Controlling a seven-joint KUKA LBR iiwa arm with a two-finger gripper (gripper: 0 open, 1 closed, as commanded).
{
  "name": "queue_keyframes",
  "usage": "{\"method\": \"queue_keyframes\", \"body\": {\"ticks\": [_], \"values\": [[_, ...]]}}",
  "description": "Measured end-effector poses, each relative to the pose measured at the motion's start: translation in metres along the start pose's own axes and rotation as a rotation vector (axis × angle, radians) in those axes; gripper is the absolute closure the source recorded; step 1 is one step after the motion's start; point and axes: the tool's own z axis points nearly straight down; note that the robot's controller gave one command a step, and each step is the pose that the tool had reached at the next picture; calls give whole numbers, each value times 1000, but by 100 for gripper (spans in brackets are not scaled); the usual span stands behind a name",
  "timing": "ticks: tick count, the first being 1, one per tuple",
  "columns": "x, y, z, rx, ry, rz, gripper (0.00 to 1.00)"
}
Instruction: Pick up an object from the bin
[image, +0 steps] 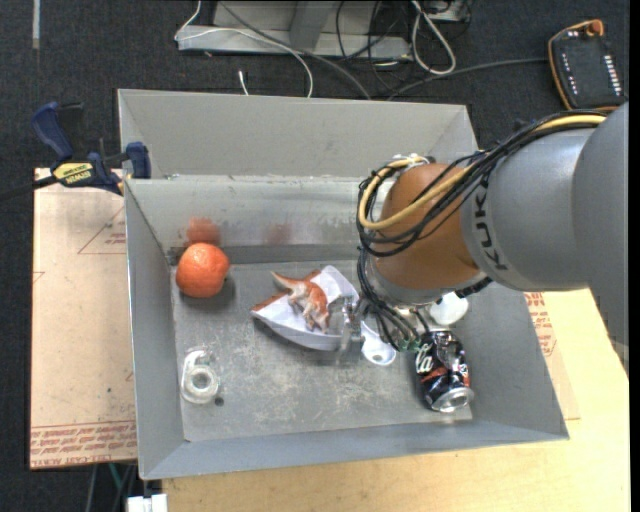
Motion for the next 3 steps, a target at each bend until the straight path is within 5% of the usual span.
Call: {"method": "queue_keyframes", "body": {"ticks": [1, 2, 3], "values": [[-21, 1, -2, 0, 3, -3, 100], [-67, -80, 24, 14, 78, -40, 100], [-56, -10, 41, 9, 118, 101, 100]]}}
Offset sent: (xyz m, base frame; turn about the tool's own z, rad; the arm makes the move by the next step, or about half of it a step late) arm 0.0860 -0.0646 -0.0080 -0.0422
